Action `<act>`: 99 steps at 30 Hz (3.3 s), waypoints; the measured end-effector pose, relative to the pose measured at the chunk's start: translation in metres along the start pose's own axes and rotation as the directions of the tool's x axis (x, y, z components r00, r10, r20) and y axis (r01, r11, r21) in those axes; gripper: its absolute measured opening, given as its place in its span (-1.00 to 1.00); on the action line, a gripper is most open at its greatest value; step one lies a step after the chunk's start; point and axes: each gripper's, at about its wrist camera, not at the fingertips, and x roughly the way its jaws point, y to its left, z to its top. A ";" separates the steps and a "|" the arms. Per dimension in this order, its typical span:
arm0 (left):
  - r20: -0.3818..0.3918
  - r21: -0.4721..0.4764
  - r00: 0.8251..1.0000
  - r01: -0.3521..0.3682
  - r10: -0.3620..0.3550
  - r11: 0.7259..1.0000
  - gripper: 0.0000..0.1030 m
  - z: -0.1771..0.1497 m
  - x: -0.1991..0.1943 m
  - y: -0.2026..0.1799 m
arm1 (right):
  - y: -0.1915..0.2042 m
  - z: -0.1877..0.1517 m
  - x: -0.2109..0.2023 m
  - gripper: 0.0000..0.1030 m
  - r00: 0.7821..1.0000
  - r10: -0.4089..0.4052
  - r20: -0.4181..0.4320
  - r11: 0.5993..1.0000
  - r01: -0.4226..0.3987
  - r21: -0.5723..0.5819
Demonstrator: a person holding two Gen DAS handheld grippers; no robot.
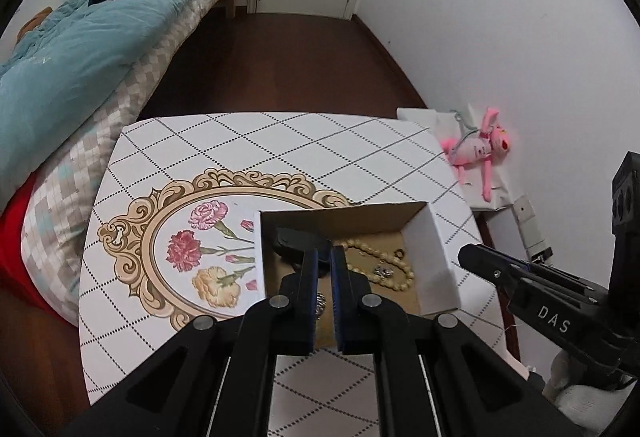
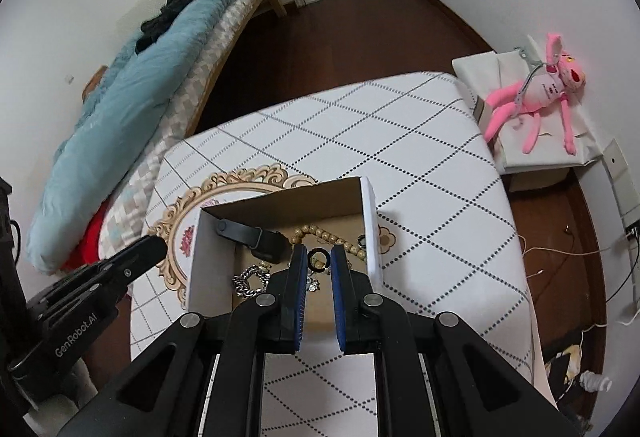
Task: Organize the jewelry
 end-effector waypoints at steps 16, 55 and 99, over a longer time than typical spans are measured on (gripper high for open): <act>-0.110 -0.048 0.980 -0.170 0.164 0.984 0.36 0.004 0.035 0.026 | 0.002 0.006 0.041 0.01 0.986 -0.061 -0.155 0.997 0.052 -0.062; 0.080 -0.043 0.955 -0.284 0.287 0.958 1.00 -0.048 -0.096 -0.009 | 0.026 -0.050 -0.107 0.99 0.941 -0.316 0.118 0.933 0.331 -0.142; 0.081 -0.055 0.959 -0.266 0.270 0.962 1.00 -0.033 -0.170 -0.037 | 0.040 -0.042 -0.219 1.00 0.931 -0.305 0.201 0.941 0.326 -0.086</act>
